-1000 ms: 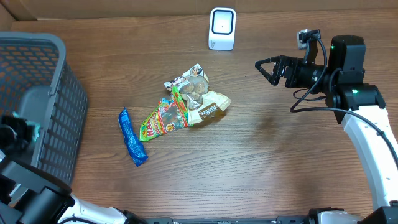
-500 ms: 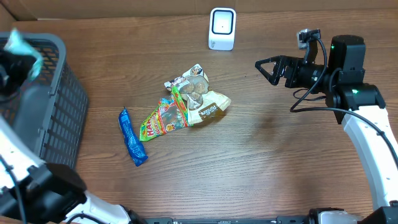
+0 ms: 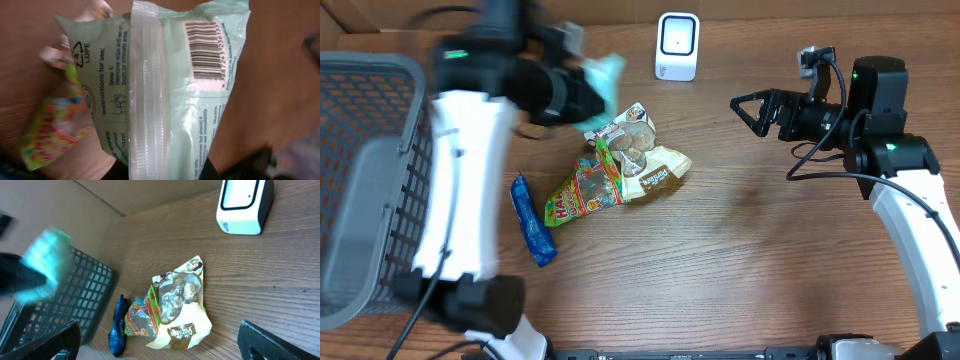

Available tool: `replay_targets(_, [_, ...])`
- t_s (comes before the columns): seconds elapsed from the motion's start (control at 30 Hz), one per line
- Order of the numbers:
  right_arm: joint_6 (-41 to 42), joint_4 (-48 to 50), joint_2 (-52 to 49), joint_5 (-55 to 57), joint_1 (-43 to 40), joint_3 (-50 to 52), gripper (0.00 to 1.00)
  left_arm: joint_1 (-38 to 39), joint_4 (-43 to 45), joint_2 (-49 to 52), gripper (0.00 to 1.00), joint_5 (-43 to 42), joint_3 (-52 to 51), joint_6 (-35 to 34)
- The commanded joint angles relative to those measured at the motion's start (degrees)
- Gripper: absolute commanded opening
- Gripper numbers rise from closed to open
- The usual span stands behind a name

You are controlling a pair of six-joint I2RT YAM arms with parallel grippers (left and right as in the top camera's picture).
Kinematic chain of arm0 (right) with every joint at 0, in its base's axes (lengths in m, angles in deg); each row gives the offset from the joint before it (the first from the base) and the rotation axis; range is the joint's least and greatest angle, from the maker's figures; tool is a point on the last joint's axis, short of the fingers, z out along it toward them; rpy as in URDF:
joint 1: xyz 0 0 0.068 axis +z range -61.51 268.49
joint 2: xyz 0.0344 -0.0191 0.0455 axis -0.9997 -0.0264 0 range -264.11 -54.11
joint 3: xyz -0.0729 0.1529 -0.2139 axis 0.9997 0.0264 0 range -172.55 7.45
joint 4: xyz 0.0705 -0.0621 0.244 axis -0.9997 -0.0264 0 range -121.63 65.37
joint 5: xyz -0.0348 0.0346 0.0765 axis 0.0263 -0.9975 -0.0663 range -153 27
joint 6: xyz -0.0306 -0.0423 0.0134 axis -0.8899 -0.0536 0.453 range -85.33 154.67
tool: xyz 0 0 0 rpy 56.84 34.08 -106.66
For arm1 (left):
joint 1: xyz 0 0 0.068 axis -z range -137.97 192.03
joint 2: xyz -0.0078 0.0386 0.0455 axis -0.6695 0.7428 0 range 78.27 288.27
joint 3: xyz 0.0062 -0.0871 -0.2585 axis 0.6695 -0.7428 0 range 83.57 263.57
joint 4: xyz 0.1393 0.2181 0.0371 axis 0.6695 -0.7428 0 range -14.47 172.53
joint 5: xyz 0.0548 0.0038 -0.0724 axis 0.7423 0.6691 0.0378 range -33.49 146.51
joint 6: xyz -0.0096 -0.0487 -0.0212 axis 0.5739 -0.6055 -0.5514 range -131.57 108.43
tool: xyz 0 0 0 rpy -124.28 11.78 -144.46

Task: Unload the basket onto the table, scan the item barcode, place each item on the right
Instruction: 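Lift the wipes pack out and drop it right of the mushroom bag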

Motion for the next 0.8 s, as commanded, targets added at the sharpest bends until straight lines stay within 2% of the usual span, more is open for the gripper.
replay_targets(0.0, [-0.17, 0.35, 0.72, -0.44, -0.04, -1.29, 1.0, 9.64, 0.46, 6.34, 0.12, 1.07, -4.81, 4.46])
replay_targets(0.23, [-0.15, 0.35, 0.72, -0.46, -0.04, -1.29, 1.0, 19.56, 1.01, 19.5, 0.11, -1.18, -6.29, 4.63])
replay_targets(0.43, [-0.17, 0.37, 0.72, -0.44, -0.04, -1.29, 1.0, 22.43, 1.11, 25.05, 0.14, -7.23, -6.29, 7.52])
replay_targets(0.5, [-0.17, 0.39, 0.72, -0.44, -0.04, -1.29, 1.0, 22.64, 1.11, 25.2, 0.22, -7.39, -6.29, 7.89])
replay_targets(0.67, [-0.2, 0.46, 0.72, -0.46, -0.04, -1.29, 1.0, 22.38, 1.2, 24.92, 0.56, -7.41, -5.77, 8.22])
replay_targets(0.77, [-0.17, 0.61, 0.72, -0.48, -0.04, -1.29, 1.0, 21.7, -0.13, 24.87, 0.61, -7.37, -3.39, 8.22])
